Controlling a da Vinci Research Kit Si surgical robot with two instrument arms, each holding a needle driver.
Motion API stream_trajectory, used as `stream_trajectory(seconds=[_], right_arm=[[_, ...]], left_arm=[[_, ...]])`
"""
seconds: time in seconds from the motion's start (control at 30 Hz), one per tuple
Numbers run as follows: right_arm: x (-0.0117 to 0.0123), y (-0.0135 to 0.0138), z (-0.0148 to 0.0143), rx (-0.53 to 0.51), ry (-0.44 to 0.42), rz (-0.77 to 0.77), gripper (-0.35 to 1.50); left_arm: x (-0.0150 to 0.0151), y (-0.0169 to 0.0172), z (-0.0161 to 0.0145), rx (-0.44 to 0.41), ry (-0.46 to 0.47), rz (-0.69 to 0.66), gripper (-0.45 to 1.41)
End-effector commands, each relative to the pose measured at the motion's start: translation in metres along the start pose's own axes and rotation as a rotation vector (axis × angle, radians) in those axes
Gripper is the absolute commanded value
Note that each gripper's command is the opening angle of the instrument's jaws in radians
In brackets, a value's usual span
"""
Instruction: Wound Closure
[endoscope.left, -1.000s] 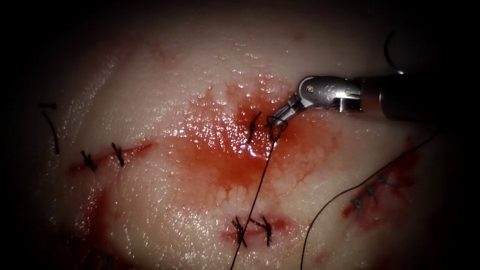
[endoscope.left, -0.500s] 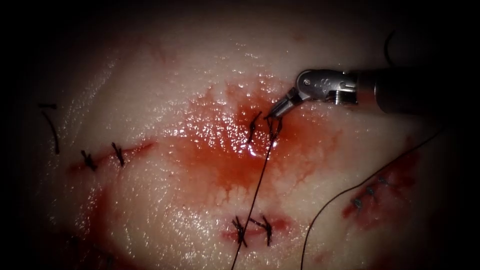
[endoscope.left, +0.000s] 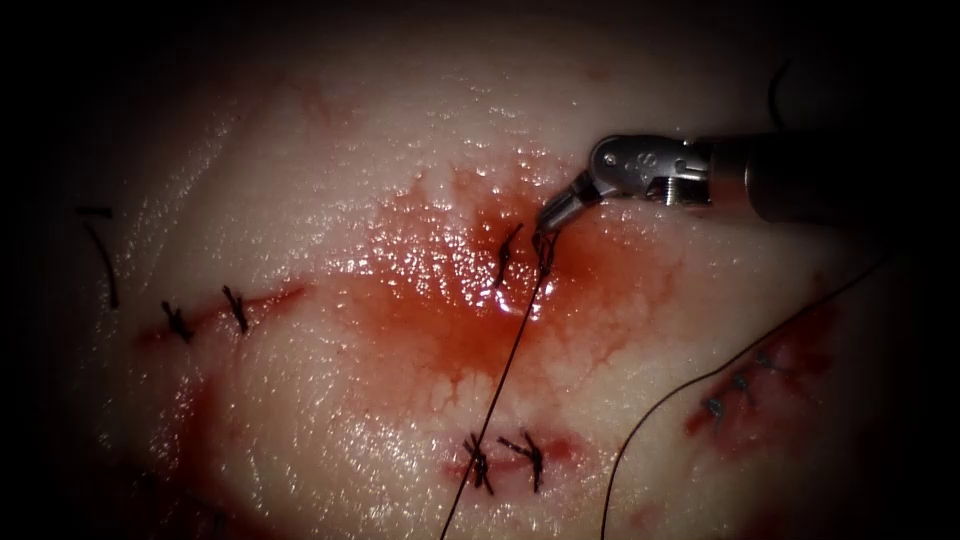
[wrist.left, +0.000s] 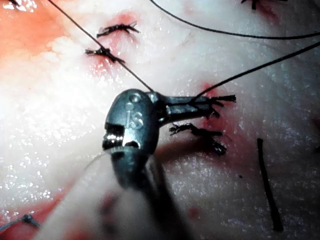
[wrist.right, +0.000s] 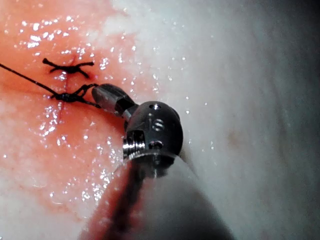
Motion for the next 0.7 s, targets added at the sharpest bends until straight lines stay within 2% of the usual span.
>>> stream_trajectory(seconds=[0.03, 0.17, 0.33, 0.43, 0.7], right_arm=[[0.0001, 0.0007, 0.0007, -0.011, 0.000, 0.013, -0.35], [0.0004, 0.0011, 0.0004, -0.045, -0.003, 0.058, -0.35], [0.0006, 0.0015, -0.0002, -0.085, 0.015, 0.115, -0.35], [0.0006, 0.0015, -0.0001, -0.099, 0.016, 0.135, -0.35], [0.0005, 0.0021, -0.0002, -0.146, 0.009, 0.200, -0.35]], left_arm=[[-0.0013, -0.0002, 0.0009, -0.012, -0.012, -0.012, -0.45], [-0.0039, 0.0013, 0.0017, -0.072, -0.075, -0.066, -0.45], [-0.0074, 0.0033, 0.0025, -0.041, -0.040, -0.097, -0.45], [-0.0096, 0.0045, 0.0030, -0.051, -0.048, -0.112, -0.45], [-0.0128, 0.0070, 0.0032, -0.027, -0.031, -0.179, -0.45]])
